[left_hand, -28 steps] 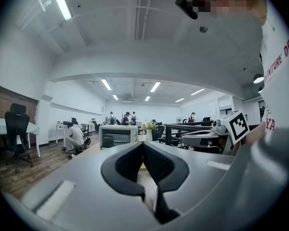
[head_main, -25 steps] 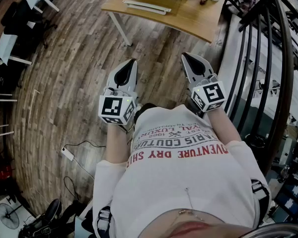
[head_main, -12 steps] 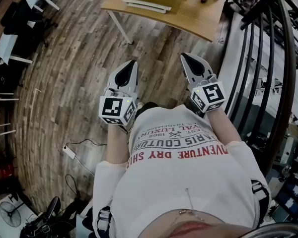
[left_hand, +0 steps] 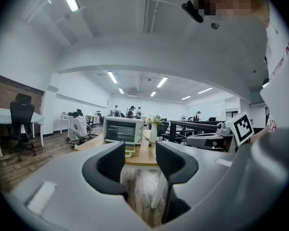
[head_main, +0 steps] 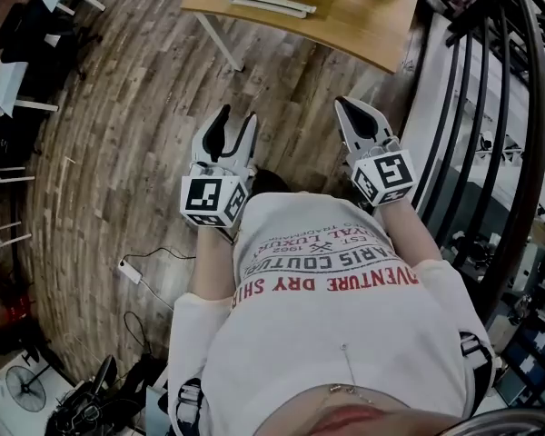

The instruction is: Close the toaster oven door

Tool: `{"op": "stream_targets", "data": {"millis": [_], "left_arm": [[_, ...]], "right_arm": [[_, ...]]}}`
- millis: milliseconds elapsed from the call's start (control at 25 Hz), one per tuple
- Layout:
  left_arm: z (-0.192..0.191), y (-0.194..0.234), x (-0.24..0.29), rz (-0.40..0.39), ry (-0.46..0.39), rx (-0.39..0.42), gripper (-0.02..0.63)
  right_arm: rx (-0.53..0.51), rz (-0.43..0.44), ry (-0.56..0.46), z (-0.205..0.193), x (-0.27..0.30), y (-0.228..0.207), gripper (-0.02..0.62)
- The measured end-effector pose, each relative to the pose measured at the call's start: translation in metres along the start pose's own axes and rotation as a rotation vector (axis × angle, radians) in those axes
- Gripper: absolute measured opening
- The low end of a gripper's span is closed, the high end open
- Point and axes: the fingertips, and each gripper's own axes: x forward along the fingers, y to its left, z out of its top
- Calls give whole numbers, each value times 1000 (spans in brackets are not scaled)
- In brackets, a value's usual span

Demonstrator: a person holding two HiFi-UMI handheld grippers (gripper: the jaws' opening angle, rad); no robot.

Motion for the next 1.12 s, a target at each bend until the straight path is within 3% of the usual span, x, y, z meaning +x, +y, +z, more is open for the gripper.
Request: {"op": "stream_targets", "data": {"millis": [200,480,920,1120], "left_arm": [[-6,26,12,-5,4,-30,184],[-6,90,52,-72,21,-1,184],[14,263,137,-209,87,-1,184],[20,318,175,-299,130,9,184]], "right_arm": [[-8,-9,32,-7,24,1,-14],[-15,-64,55,-8,94,-2,-14],[24,-233,95,6,258,-1,-14],[59,-339,97,9,315,-13,-14]]}}
